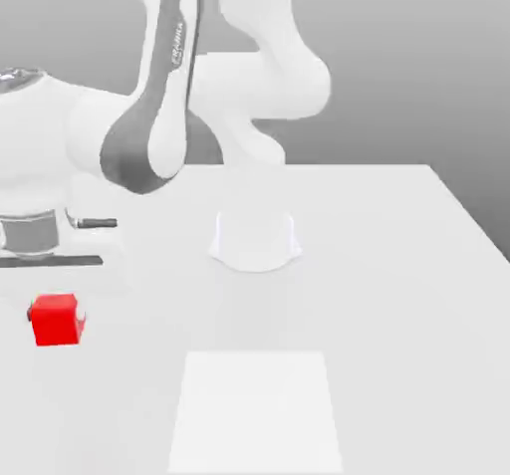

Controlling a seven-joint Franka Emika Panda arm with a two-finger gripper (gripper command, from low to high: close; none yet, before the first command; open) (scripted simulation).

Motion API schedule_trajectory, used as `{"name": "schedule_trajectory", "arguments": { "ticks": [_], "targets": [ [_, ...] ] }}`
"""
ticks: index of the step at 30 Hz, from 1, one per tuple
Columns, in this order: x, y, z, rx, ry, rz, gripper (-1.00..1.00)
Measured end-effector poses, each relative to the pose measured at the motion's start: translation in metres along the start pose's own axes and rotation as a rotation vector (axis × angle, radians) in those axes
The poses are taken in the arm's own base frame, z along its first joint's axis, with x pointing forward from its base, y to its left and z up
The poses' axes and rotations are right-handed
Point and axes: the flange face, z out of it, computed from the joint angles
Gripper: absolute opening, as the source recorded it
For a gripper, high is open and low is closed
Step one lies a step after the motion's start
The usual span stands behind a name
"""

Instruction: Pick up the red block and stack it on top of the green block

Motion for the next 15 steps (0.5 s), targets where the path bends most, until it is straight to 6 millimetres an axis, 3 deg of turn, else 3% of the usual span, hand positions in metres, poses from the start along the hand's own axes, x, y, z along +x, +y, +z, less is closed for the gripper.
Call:
{"name": "schedule_trajectory", "arguments": {
  "ticks": [3,8,15],
  "targets": [
    [-0.020,0.057,0.000,0.005,-0.005,0.034,-1.00],
    [-0.064,0.124,0.005,0.025,-0.003,0.057,-1.00],
    [-0.070,0.135,0.015,0.033,0.016,0.067,-1.00]
  ]
}}
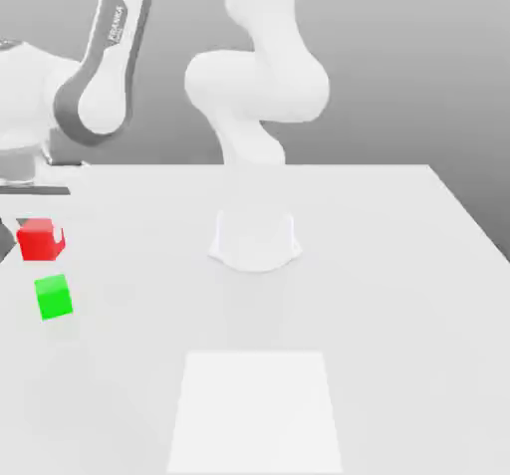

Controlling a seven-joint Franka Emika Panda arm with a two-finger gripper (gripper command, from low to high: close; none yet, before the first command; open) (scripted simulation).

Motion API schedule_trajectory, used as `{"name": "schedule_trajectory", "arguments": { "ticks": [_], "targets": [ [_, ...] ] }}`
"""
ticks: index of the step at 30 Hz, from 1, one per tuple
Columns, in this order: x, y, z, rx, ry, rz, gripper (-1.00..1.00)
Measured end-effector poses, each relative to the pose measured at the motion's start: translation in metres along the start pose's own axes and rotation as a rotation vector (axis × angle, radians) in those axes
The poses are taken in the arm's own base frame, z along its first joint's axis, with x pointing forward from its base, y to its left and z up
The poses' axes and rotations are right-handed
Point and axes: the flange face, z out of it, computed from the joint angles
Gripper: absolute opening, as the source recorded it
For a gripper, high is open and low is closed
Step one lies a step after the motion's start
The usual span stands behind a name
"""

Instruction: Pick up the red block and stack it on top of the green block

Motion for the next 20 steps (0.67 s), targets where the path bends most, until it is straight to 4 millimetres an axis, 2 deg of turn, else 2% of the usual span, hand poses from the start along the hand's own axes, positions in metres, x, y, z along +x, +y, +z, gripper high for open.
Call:
{"name": "schedule_trajectory", "arguments": {
  "ticks": [9,20],
  "targets": [
    [0.002,-0.001,0.021,0.005,0.006,-0.001,-1.00],
    [-0.004,-0.001,0.057,-0.002,-0.015,-0.003,-1.00]
  ]
}}
